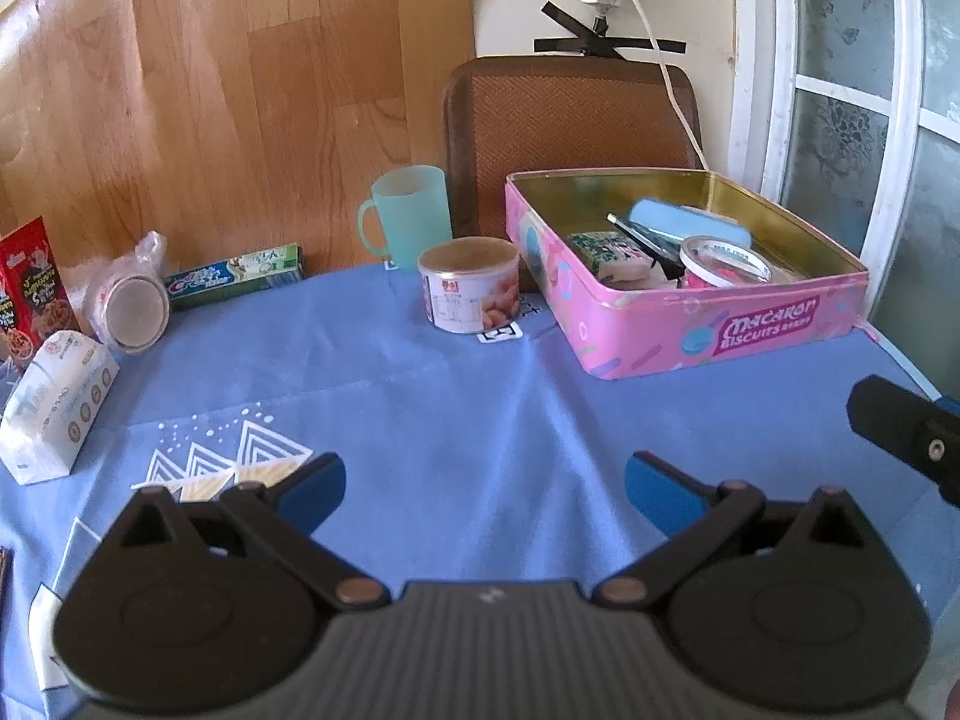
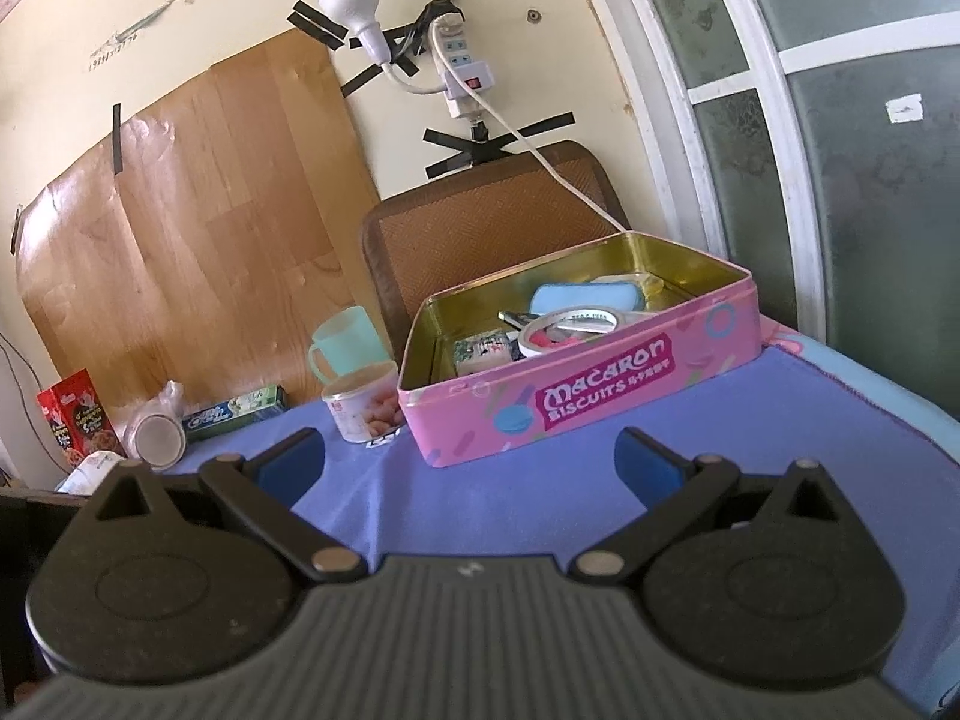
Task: Organize soft objects
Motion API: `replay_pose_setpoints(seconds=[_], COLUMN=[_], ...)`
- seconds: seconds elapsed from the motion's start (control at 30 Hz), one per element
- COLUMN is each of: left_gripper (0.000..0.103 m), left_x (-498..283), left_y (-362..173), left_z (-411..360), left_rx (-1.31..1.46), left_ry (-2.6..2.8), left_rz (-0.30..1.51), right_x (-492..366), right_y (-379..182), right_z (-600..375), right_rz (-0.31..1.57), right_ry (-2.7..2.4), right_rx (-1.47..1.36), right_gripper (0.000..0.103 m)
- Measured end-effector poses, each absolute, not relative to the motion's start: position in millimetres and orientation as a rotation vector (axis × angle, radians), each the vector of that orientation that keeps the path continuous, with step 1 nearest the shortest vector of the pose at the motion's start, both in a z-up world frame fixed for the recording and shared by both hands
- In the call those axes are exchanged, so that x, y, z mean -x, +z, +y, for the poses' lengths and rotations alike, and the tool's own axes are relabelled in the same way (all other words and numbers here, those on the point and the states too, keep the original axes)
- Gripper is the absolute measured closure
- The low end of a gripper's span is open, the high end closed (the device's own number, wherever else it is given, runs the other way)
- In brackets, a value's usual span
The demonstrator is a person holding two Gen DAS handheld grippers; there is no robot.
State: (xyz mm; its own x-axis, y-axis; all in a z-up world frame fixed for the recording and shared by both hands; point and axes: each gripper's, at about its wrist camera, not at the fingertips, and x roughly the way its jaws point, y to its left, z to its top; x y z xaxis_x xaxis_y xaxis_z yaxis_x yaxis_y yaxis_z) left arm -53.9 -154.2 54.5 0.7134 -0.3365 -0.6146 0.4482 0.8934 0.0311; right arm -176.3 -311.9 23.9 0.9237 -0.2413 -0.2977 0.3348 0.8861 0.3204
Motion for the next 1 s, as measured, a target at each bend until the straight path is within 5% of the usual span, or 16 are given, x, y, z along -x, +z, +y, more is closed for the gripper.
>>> replay_pose_setpoints(seconds=[1.0], left_gripper=[0.0], left_x=[66.7], left_y=[62.8], left_z=[-145.1], left_rx=[-0.172], left_ry=[-0.444], left_rz=[0.61], right_x=[183.8], right_y=[25.7], right_z=[-299.2], right_rz=[0.247], right_ry=[-0.294], right_rx=[-0.361], right_gripper=[0.0])
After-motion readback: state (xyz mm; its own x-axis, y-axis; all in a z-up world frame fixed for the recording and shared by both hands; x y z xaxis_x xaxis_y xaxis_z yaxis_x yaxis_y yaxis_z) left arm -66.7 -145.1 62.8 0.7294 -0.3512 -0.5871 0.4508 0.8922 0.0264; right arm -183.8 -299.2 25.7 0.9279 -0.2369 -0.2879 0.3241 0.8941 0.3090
